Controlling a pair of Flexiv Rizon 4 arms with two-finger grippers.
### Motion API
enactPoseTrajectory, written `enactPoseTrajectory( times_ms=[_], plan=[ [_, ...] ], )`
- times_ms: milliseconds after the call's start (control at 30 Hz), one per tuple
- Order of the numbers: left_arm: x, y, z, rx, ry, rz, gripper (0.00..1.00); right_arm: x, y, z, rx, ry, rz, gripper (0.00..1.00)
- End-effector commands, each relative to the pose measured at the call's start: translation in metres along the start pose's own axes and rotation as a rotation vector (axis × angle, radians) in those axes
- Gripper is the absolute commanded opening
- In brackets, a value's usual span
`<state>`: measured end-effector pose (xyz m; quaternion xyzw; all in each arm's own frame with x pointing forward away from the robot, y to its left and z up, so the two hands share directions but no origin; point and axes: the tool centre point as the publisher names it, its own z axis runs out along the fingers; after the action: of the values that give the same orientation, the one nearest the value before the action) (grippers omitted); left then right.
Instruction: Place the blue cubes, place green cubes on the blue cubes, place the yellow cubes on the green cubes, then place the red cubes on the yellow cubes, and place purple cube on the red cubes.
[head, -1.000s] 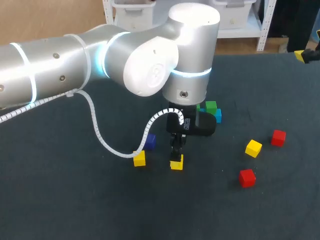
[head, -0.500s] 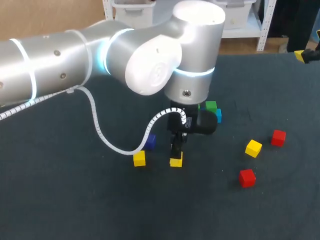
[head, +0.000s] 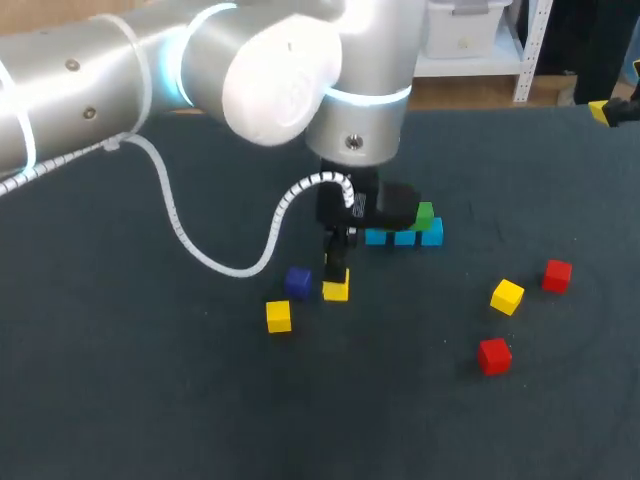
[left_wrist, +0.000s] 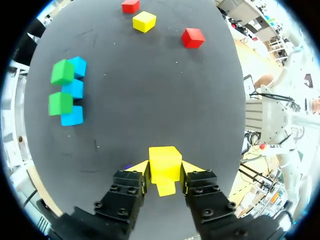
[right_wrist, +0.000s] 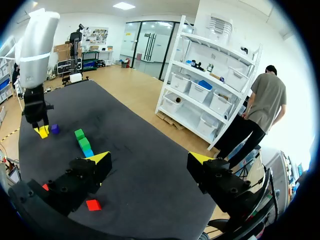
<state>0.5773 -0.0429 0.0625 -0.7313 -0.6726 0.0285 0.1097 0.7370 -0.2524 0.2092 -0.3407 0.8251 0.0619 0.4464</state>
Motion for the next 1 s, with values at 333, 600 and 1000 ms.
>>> enactPoseTrajectory(
  times_ms=[333, 600, 1000],
  plan=[
    [-0.021, 0.039, -0.041, -0.038, 0.008, 0.071, 0.0, 0.0, -0.003, 0.002, -0.01, -0.003, -0.001, 1.0],
    [-0.037, 0.055, -0.068, -0.084, 0.022, 0.077, 0.0, 0.0, -0.003, 0.002, -0.01, -0.003, -0.001, 1.0],
    [-0.052, 0.085, -0.076, -0.079, 0.046, 0.074, 0.0, 0.0, -0.003, 0.002, -0.01, -0.003, -0.001, 1.0]
  ],
)
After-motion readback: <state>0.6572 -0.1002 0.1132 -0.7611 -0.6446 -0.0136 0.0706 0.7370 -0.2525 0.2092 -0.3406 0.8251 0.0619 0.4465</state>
